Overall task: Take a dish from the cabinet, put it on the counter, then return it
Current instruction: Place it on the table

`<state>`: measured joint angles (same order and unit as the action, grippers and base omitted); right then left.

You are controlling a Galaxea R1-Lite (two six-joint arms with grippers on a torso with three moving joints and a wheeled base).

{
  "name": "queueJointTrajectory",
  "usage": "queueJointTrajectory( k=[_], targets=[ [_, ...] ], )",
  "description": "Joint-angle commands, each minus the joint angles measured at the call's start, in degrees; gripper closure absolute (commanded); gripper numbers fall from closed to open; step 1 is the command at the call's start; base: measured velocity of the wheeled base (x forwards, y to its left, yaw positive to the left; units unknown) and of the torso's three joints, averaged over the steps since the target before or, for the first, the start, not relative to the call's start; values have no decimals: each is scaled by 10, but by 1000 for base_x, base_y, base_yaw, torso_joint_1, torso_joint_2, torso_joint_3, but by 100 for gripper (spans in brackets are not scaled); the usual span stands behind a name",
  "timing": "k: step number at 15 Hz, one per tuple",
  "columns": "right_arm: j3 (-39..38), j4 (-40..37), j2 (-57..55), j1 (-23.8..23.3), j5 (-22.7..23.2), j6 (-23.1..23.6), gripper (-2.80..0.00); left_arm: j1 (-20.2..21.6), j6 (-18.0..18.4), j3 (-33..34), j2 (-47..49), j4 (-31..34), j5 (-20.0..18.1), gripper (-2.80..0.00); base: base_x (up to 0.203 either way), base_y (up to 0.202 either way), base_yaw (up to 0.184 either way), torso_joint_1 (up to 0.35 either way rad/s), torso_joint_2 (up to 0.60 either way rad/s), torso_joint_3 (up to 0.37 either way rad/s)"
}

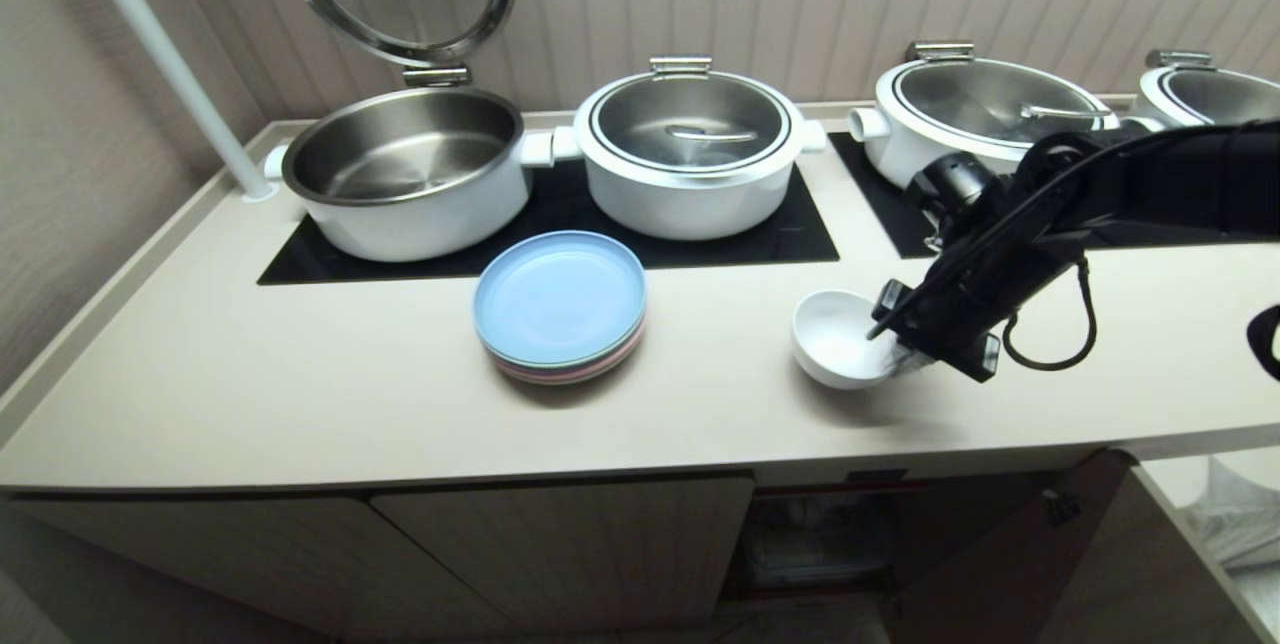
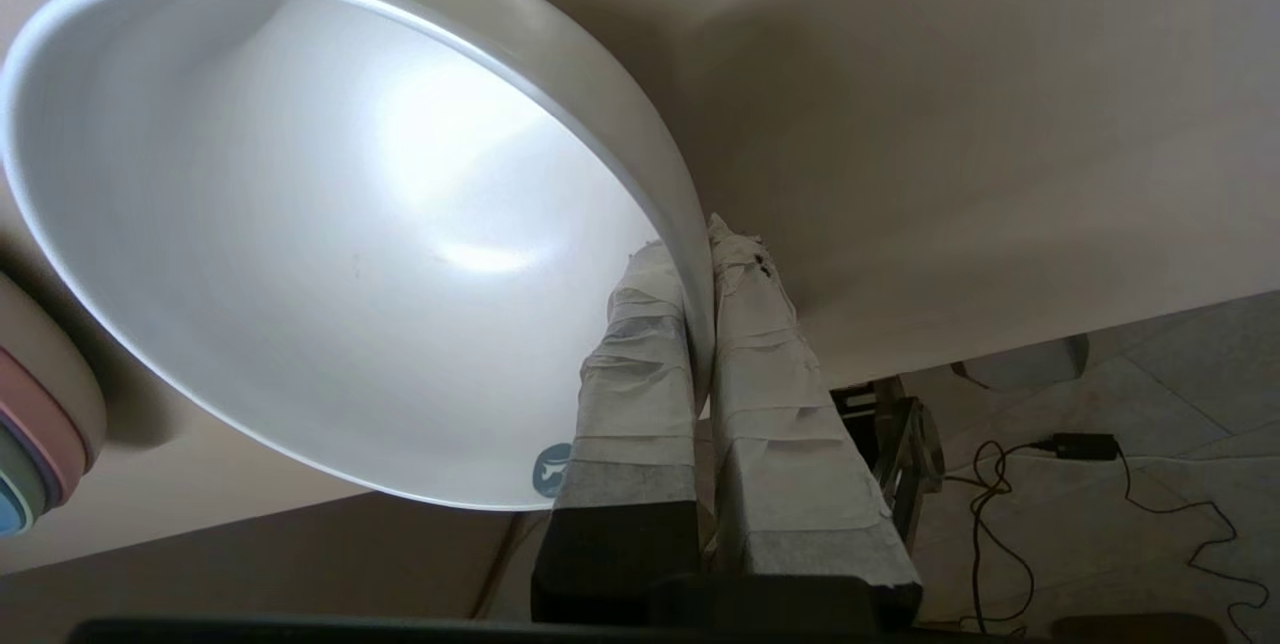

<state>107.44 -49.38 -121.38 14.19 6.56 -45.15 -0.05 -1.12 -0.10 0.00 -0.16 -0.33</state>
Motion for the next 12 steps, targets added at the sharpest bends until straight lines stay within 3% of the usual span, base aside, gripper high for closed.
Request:
queueJointTrajectory(
  k=[1, 12],
  targets=[
    [19, -20, -1, 0, 0, 1, 0, 0, 0, 0, 0, 0, 0, 0, 0, 0, 0, 0, 0, 0],
    [28, -50, -4, 3, 0, 23, 0, 0, 0, 0, 0, 0, 0, 0, 0, 0, 0, 0, 0, 0]
  ],
)
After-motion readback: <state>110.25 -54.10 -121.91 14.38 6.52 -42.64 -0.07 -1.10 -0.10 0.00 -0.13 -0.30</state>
